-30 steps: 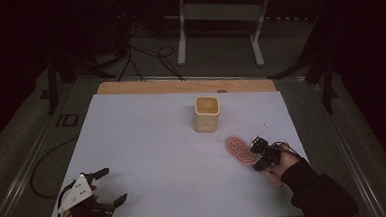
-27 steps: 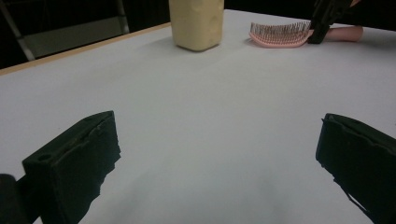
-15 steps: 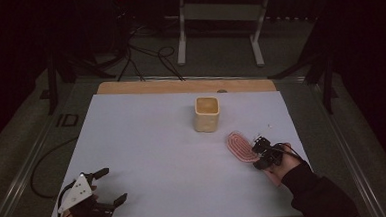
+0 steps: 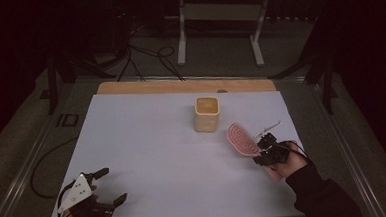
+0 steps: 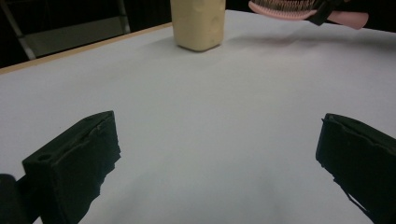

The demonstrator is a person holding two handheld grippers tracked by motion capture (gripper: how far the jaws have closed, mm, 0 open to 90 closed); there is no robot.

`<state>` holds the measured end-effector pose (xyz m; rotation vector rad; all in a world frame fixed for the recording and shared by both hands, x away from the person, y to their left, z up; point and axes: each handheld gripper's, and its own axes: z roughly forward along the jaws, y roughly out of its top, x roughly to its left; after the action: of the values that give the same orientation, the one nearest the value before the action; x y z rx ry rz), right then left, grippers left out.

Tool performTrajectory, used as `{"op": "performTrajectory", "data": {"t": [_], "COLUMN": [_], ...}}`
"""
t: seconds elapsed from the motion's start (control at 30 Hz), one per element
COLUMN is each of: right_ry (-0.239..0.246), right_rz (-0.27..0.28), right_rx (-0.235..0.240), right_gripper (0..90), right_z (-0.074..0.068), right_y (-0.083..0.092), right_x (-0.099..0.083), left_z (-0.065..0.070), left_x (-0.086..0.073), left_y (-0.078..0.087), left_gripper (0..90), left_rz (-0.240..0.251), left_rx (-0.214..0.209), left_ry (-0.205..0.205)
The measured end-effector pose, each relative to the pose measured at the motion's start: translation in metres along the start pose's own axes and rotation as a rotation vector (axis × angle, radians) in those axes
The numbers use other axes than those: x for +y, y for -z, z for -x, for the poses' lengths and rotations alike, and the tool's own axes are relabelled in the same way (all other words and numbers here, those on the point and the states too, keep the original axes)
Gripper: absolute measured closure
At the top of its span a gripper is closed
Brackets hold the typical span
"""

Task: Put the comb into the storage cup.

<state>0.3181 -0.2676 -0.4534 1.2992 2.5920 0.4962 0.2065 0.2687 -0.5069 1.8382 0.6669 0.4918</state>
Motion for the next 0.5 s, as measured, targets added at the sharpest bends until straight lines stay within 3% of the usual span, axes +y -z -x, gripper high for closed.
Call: {"op": "performTrajectory", "data": {"t": [0.5], "right_ry": [0.01], "right_rz": [0.202], "right_rx": [0.017], "right_gripper": [70.3], "right_z": [-0.006], "right_y": [0.04], "right_x": [0.019], "left_z": [0.0], "left_x": [0.0], "left_y": [0.0], "left_gripper": [0.0], "left_rz": [0.001], "left_rx": [0.001], "left_ry": [-0.002]}}
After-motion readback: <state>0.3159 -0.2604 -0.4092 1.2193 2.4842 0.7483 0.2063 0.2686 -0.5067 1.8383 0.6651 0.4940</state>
